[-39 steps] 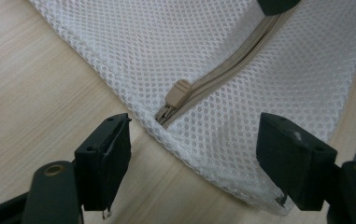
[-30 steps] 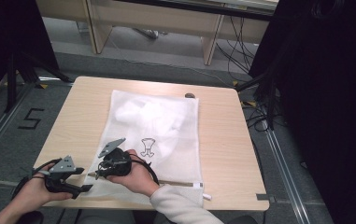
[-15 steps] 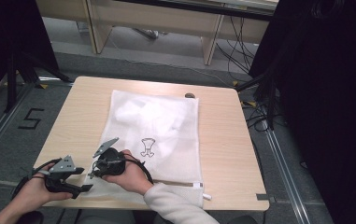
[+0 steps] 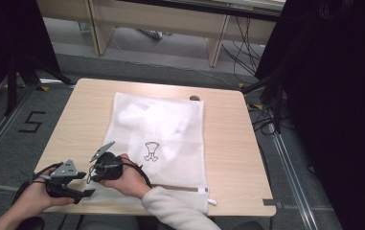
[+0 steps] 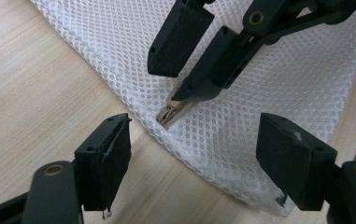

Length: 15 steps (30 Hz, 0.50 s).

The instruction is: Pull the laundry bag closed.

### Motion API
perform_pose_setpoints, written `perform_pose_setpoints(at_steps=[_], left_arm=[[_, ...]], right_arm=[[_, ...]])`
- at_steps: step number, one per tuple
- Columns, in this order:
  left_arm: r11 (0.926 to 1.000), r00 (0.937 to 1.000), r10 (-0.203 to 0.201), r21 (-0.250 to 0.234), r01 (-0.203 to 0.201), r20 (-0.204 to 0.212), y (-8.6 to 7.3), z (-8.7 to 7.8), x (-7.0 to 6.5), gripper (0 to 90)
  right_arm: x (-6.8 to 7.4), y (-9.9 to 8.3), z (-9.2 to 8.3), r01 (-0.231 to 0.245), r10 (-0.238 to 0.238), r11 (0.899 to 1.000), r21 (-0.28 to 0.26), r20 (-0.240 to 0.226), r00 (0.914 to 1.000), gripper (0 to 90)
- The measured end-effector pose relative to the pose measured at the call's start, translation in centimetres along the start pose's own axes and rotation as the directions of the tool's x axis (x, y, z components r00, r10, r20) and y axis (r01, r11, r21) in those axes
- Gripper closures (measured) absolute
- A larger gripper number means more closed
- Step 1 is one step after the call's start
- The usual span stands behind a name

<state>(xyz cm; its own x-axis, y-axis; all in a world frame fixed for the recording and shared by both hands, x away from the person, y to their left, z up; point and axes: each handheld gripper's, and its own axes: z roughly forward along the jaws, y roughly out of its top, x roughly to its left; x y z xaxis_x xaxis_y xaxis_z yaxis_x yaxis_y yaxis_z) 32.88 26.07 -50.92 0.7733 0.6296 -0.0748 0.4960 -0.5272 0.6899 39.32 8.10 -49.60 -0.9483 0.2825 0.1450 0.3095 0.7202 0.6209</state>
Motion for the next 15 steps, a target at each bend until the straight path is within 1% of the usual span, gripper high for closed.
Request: perform_pose_setpoints(at_steps=[1,2,3,4,5,7,8,9,10,11,12,13,14,15], left_arm=[[1.0000,1.0000,-0.001,0.001,0.001,0.000,0.00,0.01,0.00,25.8],[1.0000,1.0000,-0.001,0.000,0.001,-0.001,0.00,0.02,-0.01,25.8],[1.0000,1.0000,-0.001,0.000,0.001,0.000,0.00,0.01,-0.01,25.8],[1.0000,1.0000,-0.002,0.000,0.002,0.000,0.00,0.01,0.00,25.8],[1.0000,1.0000,-0.002,0.000,0.002,0.000,0.00,0.01,0.00,25.9],[1.0000,1.0000,-0.005,-0.003,0.005,0.004,0.00,0.01,-0.04,25.9],[1.0000,1.0000,-0.006,-0.004,0.006,0.002,0.00,0.01,-0.04,25.9],[1.0000,1.0000,-0.006,-0.004,0.006,0.002,0.00,0.01,-0.04,25.9],[1.0000,1.0000,-0.006,-0.005,0.006,0.005,0.01,0.00,-0.05,25.9],[1.0000,1.0000,0.000,-0.004,0.000,-0.007,0.02,-0.03,0.01,25.9],[0.9999,0.9999,0.010,-0.008,-0.010,-0.002,0.05,-0.06,0.07,25.9],[0.9999,1.0000,0.006,-0.009,-0.006,0.000,0.05,-0.05,0.09,26.0],[0.9999,1.0000,0.008,-0.009,-0.008,0.001,0.07,-0.05,0.13,26.4],[0.9999,1.0000,0.006,-0.009,-0.006,0.001,0.09,-0.05,0.13,26.7]], right_arm=[[0.01,-0.01,0.12,-0.006,0.006,1.000,-0.004,-0.005,1.0000,73.0],[0.01,-0.01,0.16,-0.001,0.001,1.000,0.001,-0.004,1.0000,74.2],[-0.03,-0.02,0.25,0.013,-0.013,1.000,0.007,-0.003,0.9999,75.2],[0.06,-0.07,0.28,0.008,-0.008,1.000,0.017,0.000,1.0000,75.9],[0.12,-0.05,0.39,0.015,-0.015,1.000,0.013,-0.004,0.9999,77.1],[0.27,-0.05,0.50,0.013,-0.013,1.000,0.014,-0.010,0.9999,79.7],[0.43,-0.06,0.50,-0.006,0.007,1.000,0.021,-0.016,0.9998,81.3],[0.45,-0.03,0.48,-0.006,0.006,1.000,0.023,-0.019,0.9998,81.5],[0.32,0.01,0.48,0.017,-0.017,1.000,0.018,-0.009,0.9998,81.6],[0.33,0.06,0.40,0.018,-0.018,1.000,0.013,-0.010,0.9998,81.6],[0.45,0.06,0.24,-0.007,0.008,1.000,0.030,-0.012,0.9999,81.6],[0.27,0.13,0.13,0.018,-0.017,1.000,0.023,-0.007,0.9998,81.7],[0.28,0.18,0.06,0.018,-0.018,1.000,0.015,-0.006,0.9998,81.7],[0.31,0.25,-0.04,0.015,-0.015,1.000,0.008,-0.019,0.9997,81.7]])
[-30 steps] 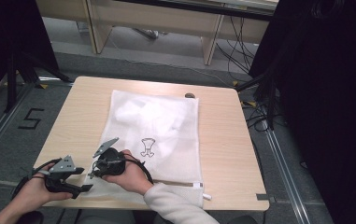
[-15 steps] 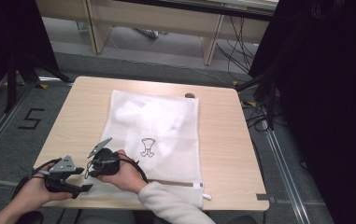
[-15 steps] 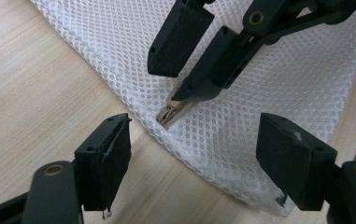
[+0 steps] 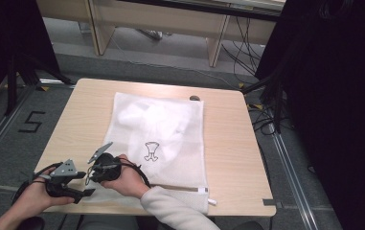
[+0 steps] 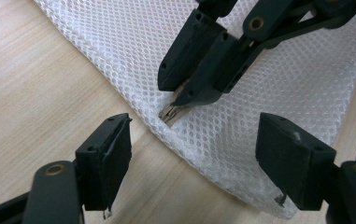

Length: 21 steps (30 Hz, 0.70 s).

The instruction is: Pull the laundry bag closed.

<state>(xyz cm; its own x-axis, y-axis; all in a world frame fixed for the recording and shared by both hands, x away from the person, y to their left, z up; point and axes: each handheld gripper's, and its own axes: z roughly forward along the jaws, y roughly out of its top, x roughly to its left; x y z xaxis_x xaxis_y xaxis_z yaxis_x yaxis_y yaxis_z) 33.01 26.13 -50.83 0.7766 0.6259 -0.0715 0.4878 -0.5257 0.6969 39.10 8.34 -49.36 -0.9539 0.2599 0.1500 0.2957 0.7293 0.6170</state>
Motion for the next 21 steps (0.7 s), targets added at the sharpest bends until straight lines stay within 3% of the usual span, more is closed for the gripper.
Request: perform_pose_setpoints(at_steps=[1,3,4,5,6,7,9,10,11,12,13,14,18,19,21], left_arm=[[1.0000,1.0000,0.002,0.001,-0.002,-0.003,0.0,0.0,0.0,27.2],[0.9994,0.9995,-0.033,-0.009,0.033,0.000,0.0,0.1,0.0,28.3],[0.9984,0.9987,-0.050,-0.027,0.050,0.011,0.0,0.1,-0.2,29.1],[0.9995,0.9995,-0.028,-0.013,0.028,0.014,0.1,0.0,0.1,30.0],[0.9992,0.9993,-0.036,-0.016,0.036,0.008,0.1,0.0,0.1,30.8],[0.9959,0.9961,-0.085,-0.030,0.086,0.024,0.0,0.2,-0.1,31.7],[0.9957,0.9961,-0.083,-0.039,0.084,0.031,0.1,0.2,0.1,34.2],[0.9907,0.9913,-0.124,-0.052,0.126,0.043,0.1,0.3,0.0,35.5],[0.9877,0.9889,-0.140,-0.063,0.143,0.050,0.2,0.3,0.2,37.2],[0.9877,0.9889,-0.140,-0.063,0.143,0.050,0.2,0.3,0.2,39.3],[0.9805,0.9825,-0.176,-0.077,0.181,0.061,0.2,0.5,0.4,42.2],[0.9790,0.9801,-0.187,-0.070,0.191,0.068,0.3,0.5,0.5,46.1],[0.9796,0.9776,-0.191,-0.047,0.195,0.089,0.4,0.6,0.4,61.2],[0.9788,0.9789,-0.191,-0.061,0.196,0.073,0.4,0.7,0.3,64.4],[0.9765,0.9758,-0.209,-0.041,0.212,0.064,0.5,0.5,0.3,71.0]], right_arm=[[0.0,0.0,-0.2,0.007,-0.007,1.000,0.005,0.012,0.9999,81.7],[0.0,0.1,-0.4,0.011,-0.011,1.000,-0.005,0.008,0.9999,81.7],[0.2,0.2,-0.6,-0.014,0.014,1.000,-0.010,0.002,0.9999,81.8],[0.1,0.2,-0.8,0.004,-0.004,1.000,-0.007,0.012,0.9999,81.8],[0.1,0.2,-1.0,-0.003,0.003,1.000,-0.006,0.011,0.9999,81.7],[0.1,0.3,-1.2,0.001,-0.001,1.000,-0.016,0.002,1.0000,81.8],[0.1,0.4,-1.5,0.014,-0.014,1.000,-0.010,0.018,0.9997,81.8],[0.1,0.4,-1.7,0.012,-0.012,1.000,-0.019,0.013,0.9998,81.8],[0.3,0.5,-1.8,-0.012,0.012,1.000,-0.023,0.005,0.9999,81.8],[0.3,0.5,-1.8,-0.012,0.012,1.000,-0.023,0.005,0.9999,81.8],[0.0,0.5,-2.1,0.025,-0.024,0.999,-0.027,0.022,0.9995,81.8],[0.0,0.5,-2.2,0.018,-0.018,1.000,-0.023,0.022,0.9996,81.8],[0.1,0.4,-2.4,0.013,-0.013,1.000,-0.027,0.010,0.9999,81.8],[0.0,0.4,-2.4,0.018,-0.018,1.000,-0.015,0.017,0.9997,81.8],[0.0,0.3,-2.3,0.032,-0.032,0.999,-0.010,0.015,0.9994,81.8]])
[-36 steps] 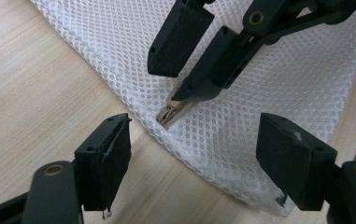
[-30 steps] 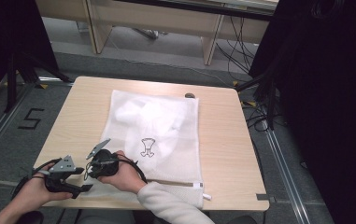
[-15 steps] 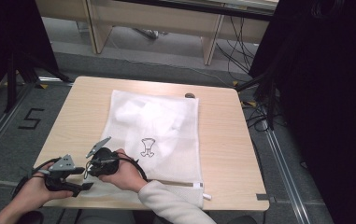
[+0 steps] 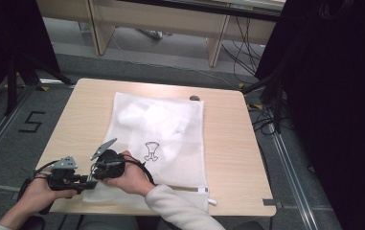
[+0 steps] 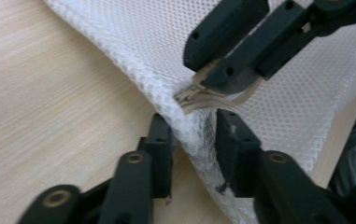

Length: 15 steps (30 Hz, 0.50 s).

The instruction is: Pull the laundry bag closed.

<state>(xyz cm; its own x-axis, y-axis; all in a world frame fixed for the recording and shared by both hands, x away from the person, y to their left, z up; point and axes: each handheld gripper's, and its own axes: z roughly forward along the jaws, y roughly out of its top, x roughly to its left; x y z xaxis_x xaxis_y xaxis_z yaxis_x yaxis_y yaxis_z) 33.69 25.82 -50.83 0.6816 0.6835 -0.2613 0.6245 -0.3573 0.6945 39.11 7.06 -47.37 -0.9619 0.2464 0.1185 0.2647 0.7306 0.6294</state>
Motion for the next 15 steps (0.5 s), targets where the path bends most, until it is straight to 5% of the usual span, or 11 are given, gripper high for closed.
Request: perform_pose_setpoints(at_steps=[6,15], left_arm=[[0.9993,0.9998,-0.020,-0.032,0.020,0.004,0.13,-0.03,-0.31,82.5],[0.9991,0.9991,-0.040,-0.012,0.040,0.013,0.28,-0.33,-0.36,84.1]], right_arm=[[0.33,-0.44,0.16,-0.011,0.011,0.999,0.031,-0.006,0.9999,82.1],[0.63,-0.63,-0.06,0.012,-0.013,0.998,0.064,0.009,0.9999,82.4]])
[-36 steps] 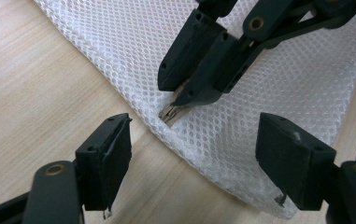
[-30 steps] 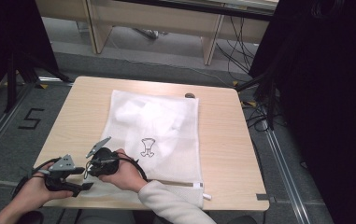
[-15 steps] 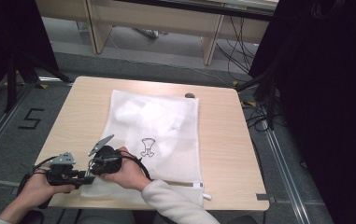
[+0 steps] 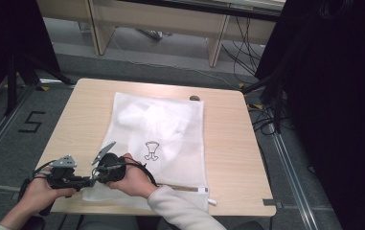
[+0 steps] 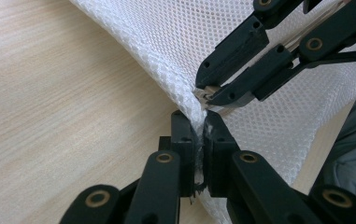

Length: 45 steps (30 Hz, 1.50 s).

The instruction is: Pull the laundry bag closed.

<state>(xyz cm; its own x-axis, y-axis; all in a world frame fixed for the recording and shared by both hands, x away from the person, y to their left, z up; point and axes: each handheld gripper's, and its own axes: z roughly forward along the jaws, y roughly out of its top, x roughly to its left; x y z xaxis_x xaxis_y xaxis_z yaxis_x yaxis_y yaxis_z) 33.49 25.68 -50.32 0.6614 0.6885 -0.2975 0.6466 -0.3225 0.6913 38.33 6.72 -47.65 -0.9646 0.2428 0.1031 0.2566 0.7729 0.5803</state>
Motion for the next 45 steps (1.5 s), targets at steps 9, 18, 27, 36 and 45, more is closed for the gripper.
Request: perform_pose_setpoints(at_steps=[9,18,27,36,45], left_arm=[[0.9997,1.0000,-0.001,-0.026,0.001,0.000,-0.1,0.0,-0.1,84.2],[0.9995,1.0000,0.005,-0.030,-0.005,-0.007,0.0,-0.2,-0.1,84.0],[0.9998,0.9999,0.012,-0.015,-0.012,-0.005,0.0,-0.3,0.0,84.0],[0.9996,0.9999,0.015,-0.022,-0.015,-0.007,0.0,-0.3,0.0,84.0],[0.9991,0.9999,0.007,-0.042,-0.007,-0.009,0.0,-0.3,0.0,84.0]], right_arm=[[0.0,-0.8,0.1,-0.013,0.012,0.999,0.029,0.005,0.9999,82.5],[-0.2,-1.5,0.0,-0.020,0.020,0.999,0.044,0.003,0.9998,82.5],[-0.2,-1.7,-0.1,-0.037,0.037,0.998,0.051,-0.004,0.9993,82.5],[-0.3,-2.1,-0.3,-0.023,0.023,0.998,0.063,0.001,0.9997,82.5],[-0.4,-2.4,-0.6,-0.025,0.025,0.997,0.074,0.000,0.9997,82.5]])
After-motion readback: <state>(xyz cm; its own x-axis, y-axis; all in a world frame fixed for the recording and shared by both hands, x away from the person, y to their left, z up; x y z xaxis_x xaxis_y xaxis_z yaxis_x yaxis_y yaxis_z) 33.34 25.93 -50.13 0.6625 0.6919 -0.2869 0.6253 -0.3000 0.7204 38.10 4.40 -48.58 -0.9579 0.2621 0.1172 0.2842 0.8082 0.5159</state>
